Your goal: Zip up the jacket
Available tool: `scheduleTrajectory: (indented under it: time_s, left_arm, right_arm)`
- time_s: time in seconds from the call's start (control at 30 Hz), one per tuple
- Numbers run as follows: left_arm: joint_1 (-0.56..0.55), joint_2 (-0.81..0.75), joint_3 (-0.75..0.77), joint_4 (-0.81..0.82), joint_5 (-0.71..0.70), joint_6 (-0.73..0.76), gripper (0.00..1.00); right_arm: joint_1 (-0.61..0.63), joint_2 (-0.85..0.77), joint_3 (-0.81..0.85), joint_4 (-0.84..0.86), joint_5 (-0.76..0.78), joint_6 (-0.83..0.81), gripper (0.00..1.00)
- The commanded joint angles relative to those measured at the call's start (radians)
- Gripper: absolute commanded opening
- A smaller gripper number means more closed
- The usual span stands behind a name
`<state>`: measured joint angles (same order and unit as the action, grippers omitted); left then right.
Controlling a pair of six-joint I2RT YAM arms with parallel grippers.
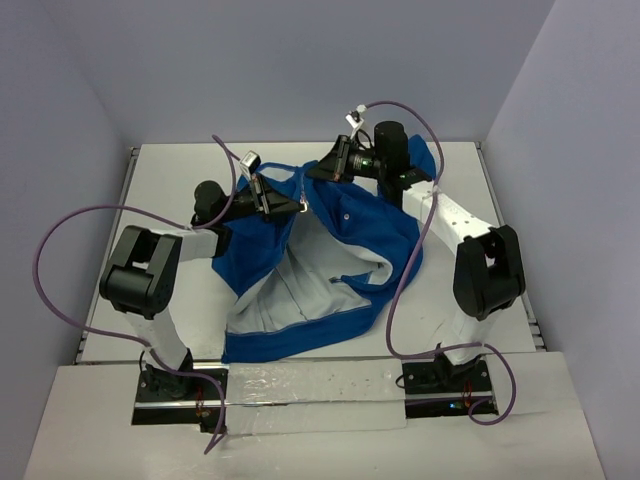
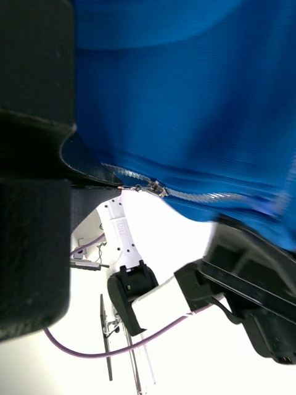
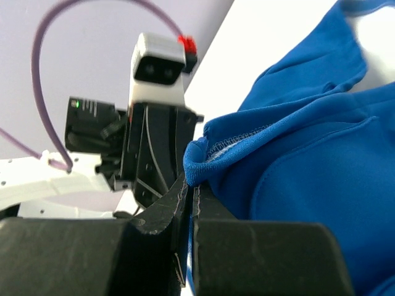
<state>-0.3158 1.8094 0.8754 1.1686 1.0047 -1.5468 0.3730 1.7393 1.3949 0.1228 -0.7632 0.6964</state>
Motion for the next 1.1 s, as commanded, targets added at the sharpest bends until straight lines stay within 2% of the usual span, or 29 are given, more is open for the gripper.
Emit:
scheduleTrajectory:
  time_s: [0.0,0.13,0.37,0.87,1.07]
  left_arm:
    - [-0.024,-0.067,-0.029,-0.044,0.057,0.043,0.00]
    - [-0.031,-0.113,-0.042,-0.148,0.050,0.103,0.00]
    - [-0.073,-0.239,-0.055,-0.558,-0.027,0.326,0.00]
    - [-0.223,-0.439,-0.154,-0.918,-0.171,0.455,0.00]
    - [-0.255,-0.537,-0.210,-1.049,-0.171,0.515,0.00]
  right_arm:
    - [-0.035,-0.003,0.092,0.135,0.070,-0.015,0.00]
    - [-0.043,0.014,0.153,0.117,0.091,-0.024,0.00]
    - [-0.071,0.032,0.279,0.104,0.208,-0.005,0.00]
    - [-0.129,0.154,0.531,0.091,0.467,0.077,0.00]
    - [-0.174,0.214,0.609,0.117,0.497,0.133,0.00]
